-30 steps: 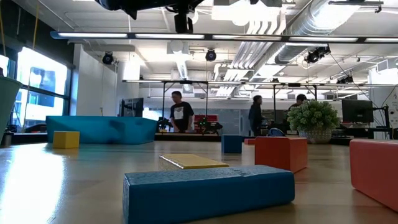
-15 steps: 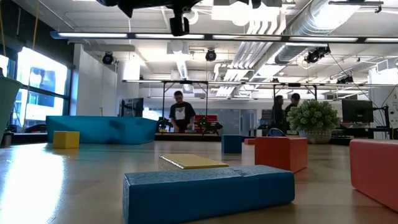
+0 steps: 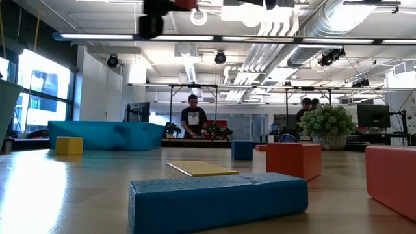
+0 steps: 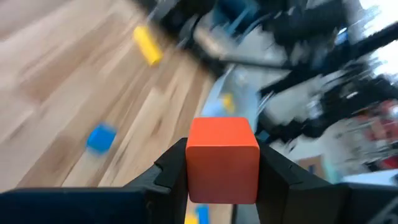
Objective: Sort & place blocks by color
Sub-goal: Put the orange block into the green bin
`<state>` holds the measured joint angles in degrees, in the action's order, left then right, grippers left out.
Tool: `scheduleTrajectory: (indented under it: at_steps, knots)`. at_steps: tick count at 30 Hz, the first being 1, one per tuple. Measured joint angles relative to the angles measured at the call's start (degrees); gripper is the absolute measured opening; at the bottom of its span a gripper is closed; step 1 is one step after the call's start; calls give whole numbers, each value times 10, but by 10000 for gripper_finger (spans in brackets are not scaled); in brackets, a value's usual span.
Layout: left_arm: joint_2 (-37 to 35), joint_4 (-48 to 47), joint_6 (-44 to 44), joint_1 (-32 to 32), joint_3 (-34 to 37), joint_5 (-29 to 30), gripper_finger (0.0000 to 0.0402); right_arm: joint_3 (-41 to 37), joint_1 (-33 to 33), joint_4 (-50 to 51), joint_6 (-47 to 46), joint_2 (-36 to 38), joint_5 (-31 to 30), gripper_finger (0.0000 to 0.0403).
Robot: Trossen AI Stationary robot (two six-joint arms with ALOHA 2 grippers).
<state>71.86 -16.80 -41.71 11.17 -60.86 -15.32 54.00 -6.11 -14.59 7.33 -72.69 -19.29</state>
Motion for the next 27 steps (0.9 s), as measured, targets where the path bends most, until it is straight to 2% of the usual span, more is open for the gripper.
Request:
scheduleTrajectory:
  at_steps: [5,13,22,27]
  knots:
    - [-37,-132,-6,-75,0,99,107,0,2,5,1,0,0,242]
    - [-70,-319,-117,-214,0,204,107,0,23,7,-45,0,2,242]
    - [-64,-476,-207,-352,1,215,107,0,57,36,-152,0,2,243]
    - [-53,-508,-229,-410,1,196,108,0,69,88,-215,0,4,243]
